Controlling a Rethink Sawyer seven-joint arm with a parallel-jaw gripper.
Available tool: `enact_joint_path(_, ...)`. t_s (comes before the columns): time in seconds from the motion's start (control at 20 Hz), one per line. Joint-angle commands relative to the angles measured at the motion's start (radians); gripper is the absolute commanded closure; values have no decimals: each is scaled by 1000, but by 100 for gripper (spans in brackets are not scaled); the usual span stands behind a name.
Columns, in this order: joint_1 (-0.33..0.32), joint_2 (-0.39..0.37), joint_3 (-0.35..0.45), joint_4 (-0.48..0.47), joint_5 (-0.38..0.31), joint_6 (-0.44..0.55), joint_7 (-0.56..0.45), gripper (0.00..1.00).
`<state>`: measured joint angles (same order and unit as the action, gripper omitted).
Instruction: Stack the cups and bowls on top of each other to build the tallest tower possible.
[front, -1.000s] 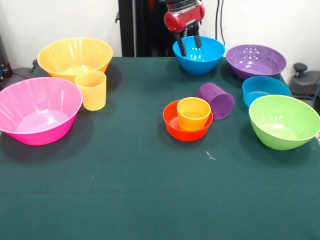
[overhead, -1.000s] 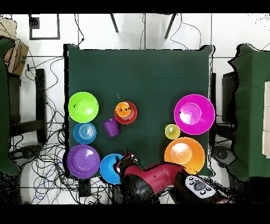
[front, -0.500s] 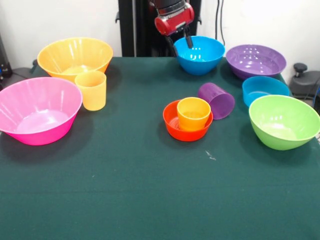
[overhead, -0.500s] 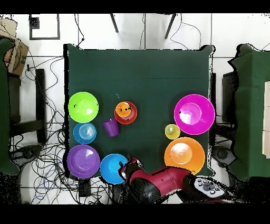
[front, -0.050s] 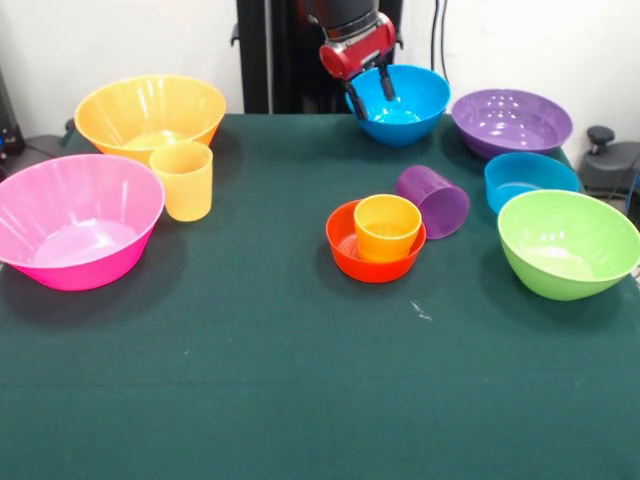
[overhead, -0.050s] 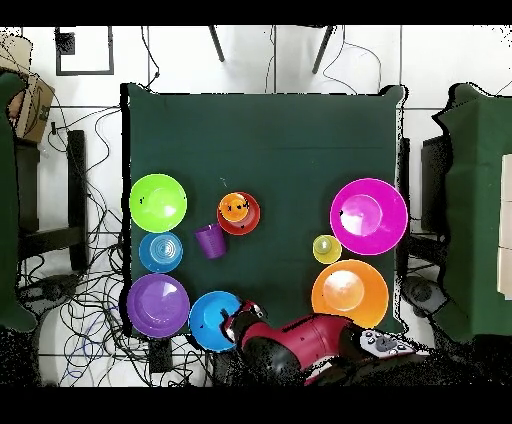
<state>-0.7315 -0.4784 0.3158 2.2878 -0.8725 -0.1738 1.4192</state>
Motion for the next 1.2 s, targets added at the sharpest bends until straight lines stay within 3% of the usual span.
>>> enact_joint_path(0.05, 79, 96, -29, -168, -53, -92, 110, 0)
enact_joint_path(0.3, 82, 68, -37, -163, -52, -85, 106, 0)
enact_joint_path(0.45, 30, 21, 32, -140, -44, 5, 96, 0)
enact_joint_path(0.55, 40, -31, 39, -121, -28, 22, 92, 0)
enact_joint_path(0.7, -6, -25, 77, -107, -29, 55, 89, 0)
enact_joint_path(0.85, -32, -138, 139, -40, 15, 112, 81, 0)
enact_joint_path(1.0, -99, -133, 215, -26, 44, 202, 50, 0)
enact_joint_path(1.2, -82, -132, 196, -31, 24, 186, 65, 0)
